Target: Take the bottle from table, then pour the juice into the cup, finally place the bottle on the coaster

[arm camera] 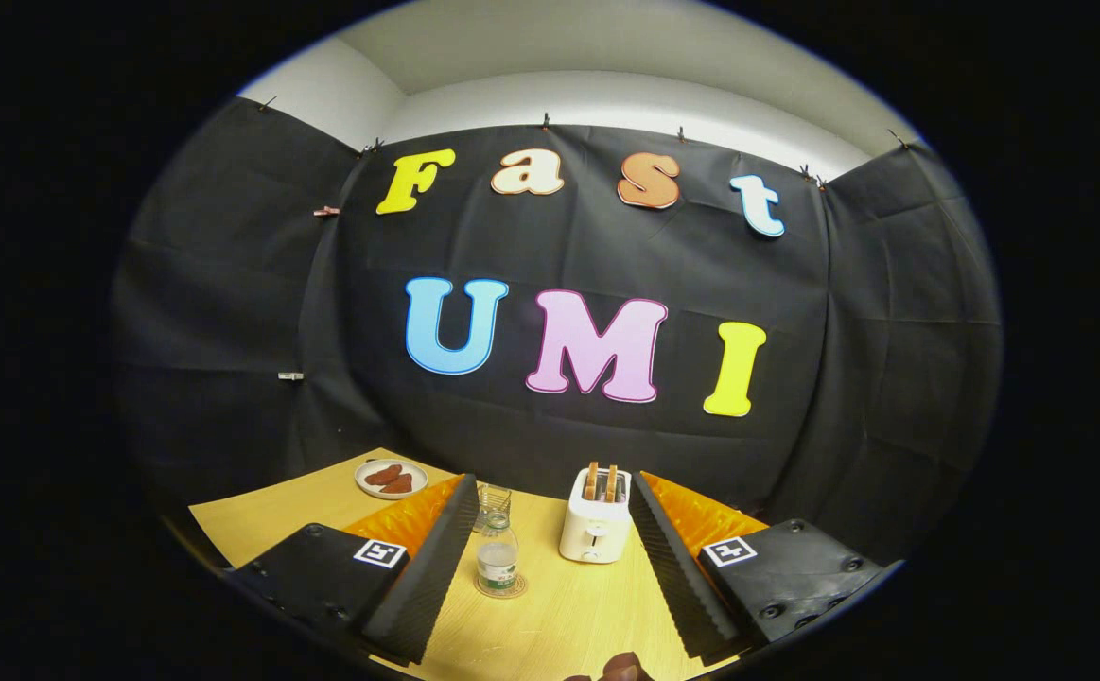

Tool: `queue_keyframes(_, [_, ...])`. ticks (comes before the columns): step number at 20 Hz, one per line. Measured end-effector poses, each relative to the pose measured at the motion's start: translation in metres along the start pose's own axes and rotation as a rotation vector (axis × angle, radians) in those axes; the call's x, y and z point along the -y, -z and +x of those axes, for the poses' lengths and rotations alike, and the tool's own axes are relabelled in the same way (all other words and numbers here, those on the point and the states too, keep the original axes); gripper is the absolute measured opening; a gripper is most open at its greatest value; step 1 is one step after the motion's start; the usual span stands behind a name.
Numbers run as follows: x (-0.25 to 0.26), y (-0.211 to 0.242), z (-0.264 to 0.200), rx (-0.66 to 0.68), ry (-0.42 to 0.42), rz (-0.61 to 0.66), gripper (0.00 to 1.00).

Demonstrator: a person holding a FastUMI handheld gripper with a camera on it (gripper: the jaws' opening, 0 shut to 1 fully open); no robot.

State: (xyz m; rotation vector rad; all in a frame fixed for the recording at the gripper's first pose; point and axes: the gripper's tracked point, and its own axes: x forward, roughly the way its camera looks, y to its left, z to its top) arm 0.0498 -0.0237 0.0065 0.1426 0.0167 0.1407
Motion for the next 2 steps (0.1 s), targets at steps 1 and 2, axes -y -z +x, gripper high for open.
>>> queue_keyframes(1, [0.0006,0.0006,0.0007,-0.002,0.003,0.004,0.98])
queue_keyframes(2, [0.0006,0.0015,0.0004,-0.005,0.004,0.007,0.98])
